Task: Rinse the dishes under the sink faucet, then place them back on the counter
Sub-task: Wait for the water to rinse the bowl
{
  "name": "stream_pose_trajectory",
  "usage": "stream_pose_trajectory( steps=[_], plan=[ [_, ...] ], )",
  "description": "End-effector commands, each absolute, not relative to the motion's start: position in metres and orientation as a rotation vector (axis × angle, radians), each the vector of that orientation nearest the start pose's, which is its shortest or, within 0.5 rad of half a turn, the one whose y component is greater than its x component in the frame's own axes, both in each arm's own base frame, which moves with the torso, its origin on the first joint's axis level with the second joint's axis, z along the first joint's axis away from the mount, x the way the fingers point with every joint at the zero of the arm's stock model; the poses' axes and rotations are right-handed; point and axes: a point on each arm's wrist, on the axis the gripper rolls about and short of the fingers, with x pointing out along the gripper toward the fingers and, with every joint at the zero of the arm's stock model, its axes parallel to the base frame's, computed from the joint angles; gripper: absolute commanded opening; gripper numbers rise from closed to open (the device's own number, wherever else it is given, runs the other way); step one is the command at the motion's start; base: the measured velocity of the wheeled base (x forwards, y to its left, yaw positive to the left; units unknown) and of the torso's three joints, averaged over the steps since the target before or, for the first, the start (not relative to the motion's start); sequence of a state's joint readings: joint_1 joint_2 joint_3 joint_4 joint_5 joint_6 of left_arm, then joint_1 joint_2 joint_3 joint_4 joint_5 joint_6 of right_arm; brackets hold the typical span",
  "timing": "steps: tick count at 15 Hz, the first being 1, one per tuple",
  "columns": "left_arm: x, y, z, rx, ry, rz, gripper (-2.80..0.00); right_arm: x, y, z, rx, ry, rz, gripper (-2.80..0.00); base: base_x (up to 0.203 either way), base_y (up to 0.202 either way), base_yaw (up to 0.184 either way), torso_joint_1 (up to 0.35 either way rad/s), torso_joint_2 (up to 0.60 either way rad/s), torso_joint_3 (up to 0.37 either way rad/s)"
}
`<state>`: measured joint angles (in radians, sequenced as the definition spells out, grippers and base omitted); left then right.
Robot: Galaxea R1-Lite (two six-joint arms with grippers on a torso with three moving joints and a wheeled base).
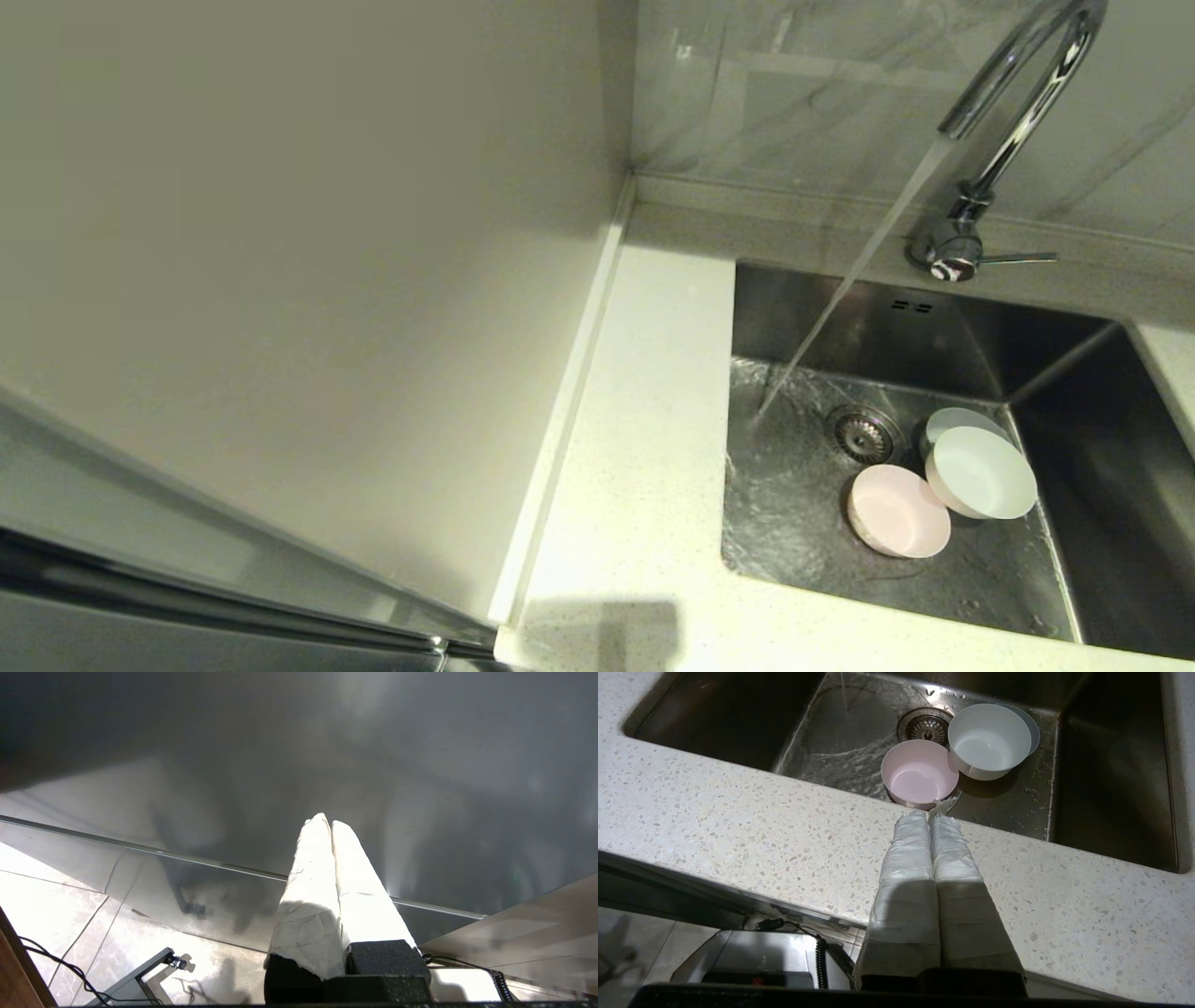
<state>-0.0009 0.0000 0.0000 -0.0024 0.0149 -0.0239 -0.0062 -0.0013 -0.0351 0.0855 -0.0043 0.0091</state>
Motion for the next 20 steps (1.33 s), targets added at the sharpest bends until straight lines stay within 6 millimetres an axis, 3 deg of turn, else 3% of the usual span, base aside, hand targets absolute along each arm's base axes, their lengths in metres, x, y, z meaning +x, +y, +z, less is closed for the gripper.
stream_pose_trajectory(
  steps=[1,20],
  plan=[
    [-0.0231,0.0004,0.0757,-0.025,-0.007,0.015,-2.80,-0.0257,0.0001,0.0764,0.009,0.051,-0.011,-2.80,0.000,0.000,0.000,0.000,0.00,0.000],
    [-0.0230,0.0004,0.0757,-0.025,-0.006,0.015,-2.80,-0.0257,0.0001,0.0764,0.009,0.051,-0.011,-2.80,0.000,0.000,0.000,0.000,0.00,0.000]
  ],
)
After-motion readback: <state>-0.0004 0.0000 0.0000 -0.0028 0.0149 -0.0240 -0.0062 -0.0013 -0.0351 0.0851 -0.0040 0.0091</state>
